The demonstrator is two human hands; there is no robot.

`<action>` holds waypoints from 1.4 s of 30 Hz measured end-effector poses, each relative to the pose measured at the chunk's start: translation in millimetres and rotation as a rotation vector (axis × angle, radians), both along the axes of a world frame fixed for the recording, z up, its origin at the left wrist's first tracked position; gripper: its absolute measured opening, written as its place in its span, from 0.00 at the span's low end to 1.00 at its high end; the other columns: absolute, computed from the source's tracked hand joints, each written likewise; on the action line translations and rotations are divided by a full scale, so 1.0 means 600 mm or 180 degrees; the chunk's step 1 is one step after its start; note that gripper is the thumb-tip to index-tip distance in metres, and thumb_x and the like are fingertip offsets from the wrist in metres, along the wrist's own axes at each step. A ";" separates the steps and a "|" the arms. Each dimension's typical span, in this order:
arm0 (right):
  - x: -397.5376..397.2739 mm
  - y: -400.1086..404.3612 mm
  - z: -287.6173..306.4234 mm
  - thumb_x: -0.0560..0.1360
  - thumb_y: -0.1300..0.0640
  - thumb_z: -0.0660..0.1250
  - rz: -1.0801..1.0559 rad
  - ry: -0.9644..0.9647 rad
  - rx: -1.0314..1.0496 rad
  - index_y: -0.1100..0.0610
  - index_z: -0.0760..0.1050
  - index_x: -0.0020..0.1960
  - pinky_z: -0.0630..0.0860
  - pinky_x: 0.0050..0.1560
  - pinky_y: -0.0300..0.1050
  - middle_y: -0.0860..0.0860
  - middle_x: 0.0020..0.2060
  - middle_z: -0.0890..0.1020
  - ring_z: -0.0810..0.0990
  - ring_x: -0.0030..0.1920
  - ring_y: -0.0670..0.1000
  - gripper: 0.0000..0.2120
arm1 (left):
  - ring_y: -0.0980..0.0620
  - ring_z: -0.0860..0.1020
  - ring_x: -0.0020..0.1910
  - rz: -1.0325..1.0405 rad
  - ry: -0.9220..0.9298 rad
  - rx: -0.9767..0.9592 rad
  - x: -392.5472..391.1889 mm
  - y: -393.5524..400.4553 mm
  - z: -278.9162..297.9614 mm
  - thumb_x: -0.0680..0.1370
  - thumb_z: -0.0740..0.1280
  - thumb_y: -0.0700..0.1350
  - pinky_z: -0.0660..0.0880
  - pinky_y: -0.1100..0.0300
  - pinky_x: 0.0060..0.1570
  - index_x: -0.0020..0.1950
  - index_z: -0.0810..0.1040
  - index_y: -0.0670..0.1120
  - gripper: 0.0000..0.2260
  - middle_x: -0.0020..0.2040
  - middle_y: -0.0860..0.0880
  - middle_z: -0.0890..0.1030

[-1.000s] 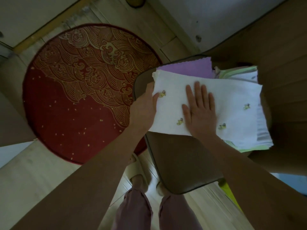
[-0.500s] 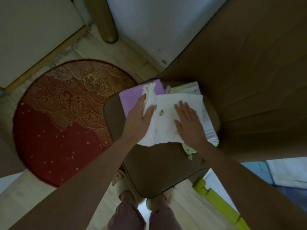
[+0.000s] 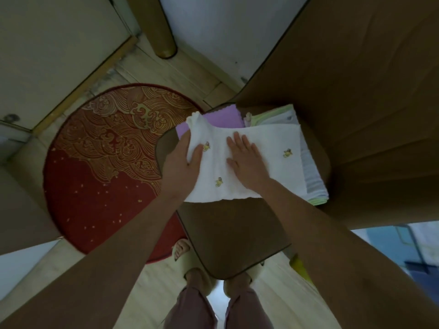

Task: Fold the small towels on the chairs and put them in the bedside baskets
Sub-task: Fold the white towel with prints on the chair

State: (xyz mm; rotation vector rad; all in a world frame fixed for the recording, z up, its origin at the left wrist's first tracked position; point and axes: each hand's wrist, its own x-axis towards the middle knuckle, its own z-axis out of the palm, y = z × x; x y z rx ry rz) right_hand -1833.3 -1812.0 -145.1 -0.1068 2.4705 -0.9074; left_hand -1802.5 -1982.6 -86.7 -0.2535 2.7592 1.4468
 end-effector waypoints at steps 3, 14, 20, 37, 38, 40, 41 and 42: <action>-0.011 0.041 0.101 0.84 0.53 0.52 -0.1945 -0.1133 -0.2160 0.59 0.71 0.70 0.69 0.65 0.43 0.54 0.67 0.75 0.74 0.66 0.54 0.19 | 0.66 0.69 0.56 -0.0179 -0.0344 0.0083 0.001 0.039 0.025 0.81 0.63 0.49 0.66 0.68 0.54 0.77 0.61 0.48 0.24 0.60 0.58 0.71; -0.036 0.151 0.108 0.77 0.45 0.67 -0.2171 -0.0789 -0.1160 0.54 0.73 0.65 0.76 0.56 0.49 0.49 0.55 0.78 0.77 0.55 0.50 0.21 | 0.59 0.75 0.44 -0.1356 -0.1273 0.0496 -0.035 0.183 -0.010 0.80 0.66 0.45 0.73 0.58 0.53 0.76 0.60 0.53 0.27 0.49 0.54 0.78; -0.044 0.125 0.066 0.80 0.59 0.62 -0.1767 0.0138 -0.0130 0.59 0.72 0.43 0.64 0.39 0.41 0.46 0.33 0.71 0.69 0.36 0.47 0.08 | 0.44 0.71 0.61 -0.0872 0.0521 -0.0831 -0.079 0.131 -0.045 0.80 0.56 0.49 0.58 0.61 0.61 0.68 0.72 0.43 0.19 0.62 0.42 0.76; -0.039 0.115 0.056 0.83 0.55 0.55 -0.1947 0.0212 0.0262 0.61 0.67 0.68 0.68 0.57 0.48 0.58 0.60 0.76 0.74 0.61 0.58 0.16 | 0.53 0.74 0.42 -0.1611 0.0218 -0.0627 -0.159 0.153 -0.070 0.80 0.58 0.56 0.67 0.55 0.49 0.54 0.77 0.47 0.15 0.44 0.55 0.75; -0.039 0.118 0.055 0.84 0.56 0.54 -0.2022 0.0245 0.0384 0.61 0.66 0.70 0.68 0.57 0.48 0.58 0.61 0.76 0.74 0.61 0.58 0.17 | 0.52 0.75 0.42 -0.1644 0.0149 -0.0773 -0.164 0.150 -0.069 0.79 0.55 0.58 0.66 0.55 0.51 0.54 0.77 0.47 0.18 0.43 0.54 0.75; -0.037 0.126 0.048 0.84 0.56 0.53 -0.2291 0.0354 0.0487 0.63 0.66 0.70 0.69 0.55 0.47 0.59 0.60 0.77 0.76 0.60 0.59 0.18 | 0.48 0.76 0.44 -0.1766 -0.0021 -0.1118 -0.175 0.137 -0.072 0.79 0.50 0.58 0.62 0.54 0.55 0.56 0.77 0.46 0.22 0.43 0.51 0.78; -0.036 0.131 0.045 0.84 0.56 0.52 -0.2371 0.0403 0.0524 0.63 0.67 0.69 0.68 0.52 0.44 0.59 0.59 0.78 0.77 0.59 0.59 0.17 | 0.47 0.77 0.47 -0.1835 -0.0108 -0.1242 -0.180 0.132 -0.074 0.80 0.50 0.58 0.61 0.54 0.57 0.57 0.77 0.46 0.22 0.45 0.48 0.79; -0.036 0.134 0.041 0.84 0.56 0.52 -0.2368 0.0446 0.0616 0.63 0.67 0.68 0.65 0.48 0.39 0.59 0.58 0.79 0.78 0.57 0.58 0.17 | 0.46 0.77 0.49 -0.1906 -0.0180 -0.1316 -0.186 0.127 -0.079 0.81 0.51 0.57 0.60 0.53 0.60 0.59 0.76 0.46 0.21 0.47 0.47 0.80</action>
